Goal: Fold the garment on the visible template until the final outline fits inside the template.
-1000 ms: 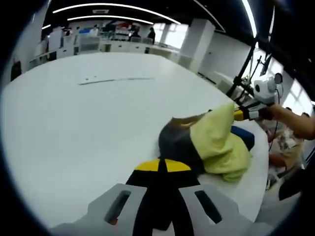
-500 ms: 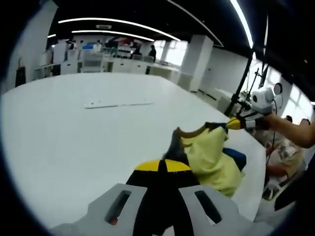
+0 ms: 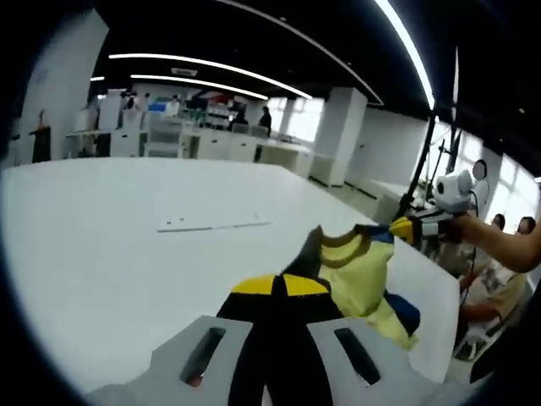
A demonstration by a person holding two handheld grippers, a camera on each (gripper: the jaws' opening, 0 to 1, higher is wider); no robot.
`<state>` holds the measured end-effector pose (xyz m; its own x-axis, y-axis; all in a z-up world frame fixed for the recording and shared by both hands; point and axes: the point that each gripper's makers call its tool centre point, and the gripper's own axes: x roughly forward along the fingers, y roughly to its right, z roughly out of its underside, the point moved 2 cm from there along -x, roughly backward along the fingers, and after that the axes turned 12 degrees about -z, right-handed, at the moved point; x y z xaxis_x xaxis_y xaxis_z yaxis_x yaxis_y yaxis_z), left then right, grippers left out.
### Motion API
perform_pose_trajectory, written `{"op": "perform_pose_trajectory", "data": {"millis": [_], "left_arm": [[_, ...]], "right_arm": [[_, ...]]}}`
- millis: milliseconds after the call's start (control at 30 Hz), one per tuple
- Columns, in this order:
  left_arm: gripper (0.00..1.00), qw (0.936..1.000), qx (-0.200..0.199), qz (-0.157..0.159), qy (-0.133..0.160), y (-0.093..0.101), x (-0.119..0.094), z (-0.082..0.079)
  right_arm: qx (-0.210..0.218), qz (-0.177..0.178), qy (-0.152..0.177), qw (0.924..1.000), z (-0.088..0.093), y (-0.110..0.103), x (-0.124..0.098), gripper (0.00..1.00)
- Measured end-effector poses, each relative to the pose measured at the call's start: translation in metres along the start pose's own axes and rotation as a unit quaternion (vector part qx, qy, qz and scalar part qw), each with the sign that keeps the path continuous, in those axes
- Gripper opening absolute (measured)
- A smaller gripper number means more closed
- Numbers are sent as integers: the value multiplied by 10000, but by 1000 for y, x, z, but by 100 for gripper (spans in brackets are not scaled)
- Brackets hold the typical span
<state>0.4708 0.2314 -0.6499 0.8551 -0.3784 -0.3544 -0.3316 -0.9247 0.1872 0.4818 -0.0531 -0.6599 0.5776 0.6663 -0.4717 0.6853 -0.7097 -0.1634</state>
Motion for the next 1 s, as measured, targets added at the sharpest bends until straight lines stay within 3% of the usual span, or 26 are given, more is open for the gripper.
{"op": "perform_pose_trajectory", "data": {"millis": [467,833,1000], "left_arm": [[0,9955,-176,-853,382,-29,42,-18],[0,9897,-310,-1259,601,-48,78,-25],[0,9889,-318,-1364,493,-56,96,-18]], "right_arm": [[-148,808,275,9962,-25,31,31,0],[331,1216,561,9904,-30,63,63,0],[439,1375,548,9880,-27,77,80,0]]}}
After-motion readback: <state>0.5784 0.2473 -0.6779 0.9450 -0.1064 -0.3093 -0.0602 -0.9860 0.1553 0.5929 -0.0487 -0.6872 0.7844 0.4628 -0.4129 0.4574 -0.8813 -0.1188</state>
